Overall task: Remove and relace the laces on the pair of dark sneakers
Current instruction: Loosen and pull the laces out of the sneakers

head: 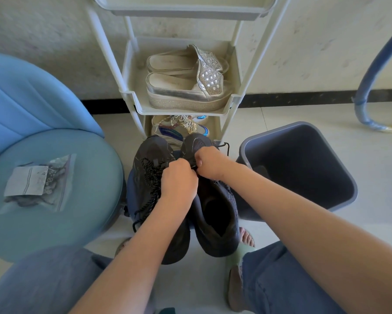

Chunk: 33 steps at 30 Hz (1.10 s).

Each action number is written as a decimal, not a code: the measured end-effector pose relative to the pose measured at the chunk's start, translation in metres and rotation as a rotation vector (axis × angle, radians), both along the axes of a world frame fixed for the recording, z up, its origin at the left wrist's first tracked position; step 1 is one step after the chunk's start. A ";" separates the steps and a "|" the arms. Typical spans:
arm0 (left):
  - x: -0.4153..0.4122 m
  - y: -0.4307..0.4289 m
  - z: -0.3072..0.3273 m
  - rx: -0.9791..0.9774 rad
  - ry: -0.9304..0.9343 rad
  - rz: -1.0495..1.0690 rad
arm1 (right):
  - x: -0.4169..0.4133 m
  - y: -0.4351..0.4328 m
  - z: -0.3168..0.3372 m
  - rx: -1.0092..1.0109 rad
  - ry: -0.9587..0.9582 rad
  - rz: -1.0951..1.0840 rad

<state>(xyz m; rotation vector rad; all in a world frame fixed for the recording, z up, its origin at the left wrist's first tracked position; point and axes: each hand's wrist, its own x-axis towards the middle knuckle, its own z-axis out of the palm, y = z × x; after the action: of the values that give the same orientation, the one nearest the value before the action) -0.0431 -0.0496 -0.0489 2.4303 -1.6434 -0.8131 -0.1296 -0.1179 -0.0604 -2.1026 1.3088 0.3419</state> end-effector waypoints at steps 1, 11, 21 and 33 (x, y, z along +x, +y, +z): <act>0.001 -0.001 -0.001 -0.004 -0.008 0.000 | -0.003 -0.002 -0.002 0.011 -0.039 -0.055; 0.000 -0.001 -0.008 -0.145 -0.083 -0.038 | -0.019 -0.005 -0.003 0.304 -0.363 -0.349; 0.004 -0.001 -0.004 -0.148 0.037 0.089 | -0.013 -0.003 0.002 0.196 -0.237 -0.257; 0.009 -0.021 -0.011 -0.194 -0.001 -0.160 | -0.040 -0.031 0.019 -0.115 -0.060 -0.428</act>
<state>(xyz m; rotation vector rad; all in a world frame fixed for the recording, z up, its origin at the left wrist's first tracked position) -0.0337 -0.0704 -0.0600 2.1932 -1.8412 -0.6374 -0.1697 -0.1484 -0.0416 -1.8403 1.7267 0.0204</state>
